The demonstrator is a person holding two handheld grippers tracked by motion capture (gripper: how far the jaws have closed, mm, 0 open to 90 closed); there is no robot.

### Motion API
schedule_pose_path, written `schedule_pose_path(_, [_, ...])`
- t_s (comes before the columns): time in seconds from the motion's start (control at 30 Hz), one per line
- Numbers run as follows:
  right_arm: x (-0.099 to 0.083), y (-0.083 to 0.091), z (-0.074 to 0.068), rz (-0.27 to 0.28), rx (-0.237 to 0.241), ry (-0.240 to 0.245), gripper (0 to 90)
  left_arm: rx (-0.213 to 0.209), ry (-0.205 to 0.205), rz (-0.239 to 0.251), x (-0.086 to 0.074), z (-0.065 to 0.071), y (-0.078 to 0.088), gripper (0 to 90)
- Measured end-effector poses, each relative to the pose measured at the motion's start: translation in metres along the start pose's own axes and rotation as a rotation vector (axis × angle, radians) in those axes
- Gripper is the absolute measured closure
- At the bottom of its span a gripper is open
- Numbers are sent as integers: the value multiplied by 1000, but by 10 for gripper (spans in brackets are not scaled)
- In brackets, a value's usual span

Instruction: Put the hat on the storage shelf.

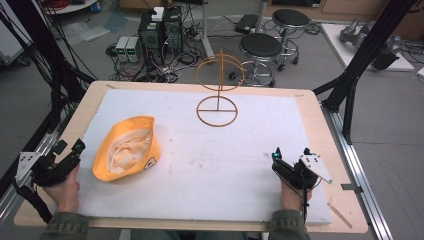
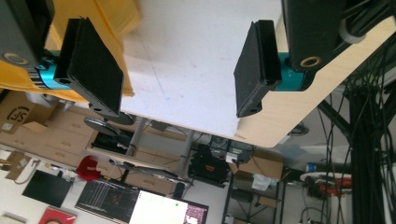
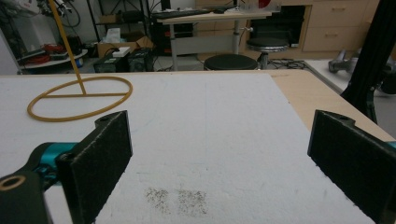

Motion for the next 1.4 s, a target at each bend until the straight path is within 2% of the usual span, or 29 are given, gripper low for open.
schedule_pose_path(0.03, [0,0,0,0,0,1,52,-23,3,4,3,4,-2,329])
schedule_pose_path(0.07, [0,0,0,-3,-1,-4,52,-23,3,4,3,4,-2,326])
schedule_pose_path(0.1, [0,0,0,-3,1,-5,52,-51,5,3,9,10,-4,326])
schedule_pose_path(0.17, [-1,-1,0,-5,3,-8,52,-62,-6,6,12,13,-4,326])
schedule_pose_path(0.23, [-1,-1,0,-5,4,-7,52,-86,-34,3,18,20,-6,327])
schedule_pose_path(0.33, [0,-1,0,-6,10,-14,52,-157,-43,-31,22,32,-9,327])
schedule_pose_path(0.47, [0,-1,-1,-6,15,-19,52,-199,-85,-78,23,38,-12,331])
schedule_pose_path(0.6, [-1,-2,-1,-6,18,-6,52,-219,-94,-106,23,39,-15,333])
schedule_pose_path(0.83, [-1,-1,-1,-7,17,-10,52,-223,-103,-135,24,40,-21,335])
schedule_pose_path(1.07, [-2,-1,-2,-14,18,-14,52,-250,-185,-206,23,52,-36,337])
schedule_pose_path(1.17, [-2,-1,-2,-15,19,-17,52,-266,-201,-240,22,55,-40,336])
schedule_pose_path(1.4, [-2,-2,-2,-18,22,-19,52,-272,-219,-289,18,56,-48,338])
Point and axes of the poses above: each handheld gripper's, and its own axes: y roughly backward along the jaws, x roughly out of its top, z roughly to its right, the point moved 10 cm from there along -y, roughly forward along the jaws, and after that the axes turned 12 degrees about -y, right-handed, at the moved point
